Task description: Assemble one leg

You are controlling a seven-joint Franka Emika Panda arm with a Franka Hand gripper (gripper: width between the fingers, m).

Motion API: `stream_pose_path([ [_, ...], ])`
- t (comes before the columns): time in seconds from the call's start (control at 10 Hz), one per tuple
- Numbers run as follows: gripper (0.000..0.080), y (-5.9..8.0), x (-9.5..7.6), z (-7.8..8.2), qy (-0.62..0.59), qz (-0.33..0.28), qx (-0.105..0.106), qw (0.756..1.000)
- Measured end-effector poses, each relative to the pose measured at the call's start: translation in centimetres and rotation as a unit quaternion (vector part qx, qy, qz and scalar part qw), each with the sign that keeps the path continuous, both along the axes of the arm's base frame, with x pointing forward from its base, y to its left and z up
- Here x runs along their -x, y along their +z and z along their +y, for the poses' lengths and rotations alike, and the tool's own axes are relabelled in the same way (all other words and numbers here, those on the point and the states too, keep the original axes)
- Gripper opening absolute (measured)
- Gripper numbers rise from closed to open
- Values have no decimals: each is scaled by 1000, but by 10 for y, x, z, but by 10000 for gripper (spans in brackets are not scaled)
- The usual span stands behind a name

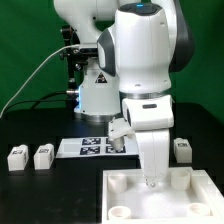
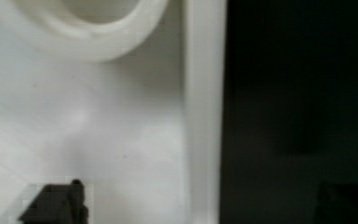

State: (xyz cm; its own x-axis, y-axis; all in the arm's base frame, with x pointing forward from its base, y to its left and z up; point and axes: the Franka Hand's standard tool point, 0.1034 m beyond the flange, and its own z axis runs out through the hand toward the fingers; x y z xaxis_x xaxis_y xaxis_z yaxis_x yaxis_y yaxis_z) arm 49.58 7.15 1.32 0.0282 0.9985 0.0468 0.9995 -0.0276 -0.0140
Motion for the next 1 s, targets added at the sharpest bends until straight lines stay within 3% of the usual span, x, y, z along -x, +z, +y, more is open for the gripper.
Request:
stream_pose_path([
  [0.4, 649, 1, 0, -1, -1, 0, 0, 1000],
  [0.6, 649, 29, -4, 2, -59, -8, 6, 998],
  [0.8, 649, 46, 4, 21, -153, -4, 7, 988],
  [1.0, 649, 48, 16, 46, -306, 7, -1, 952],
])
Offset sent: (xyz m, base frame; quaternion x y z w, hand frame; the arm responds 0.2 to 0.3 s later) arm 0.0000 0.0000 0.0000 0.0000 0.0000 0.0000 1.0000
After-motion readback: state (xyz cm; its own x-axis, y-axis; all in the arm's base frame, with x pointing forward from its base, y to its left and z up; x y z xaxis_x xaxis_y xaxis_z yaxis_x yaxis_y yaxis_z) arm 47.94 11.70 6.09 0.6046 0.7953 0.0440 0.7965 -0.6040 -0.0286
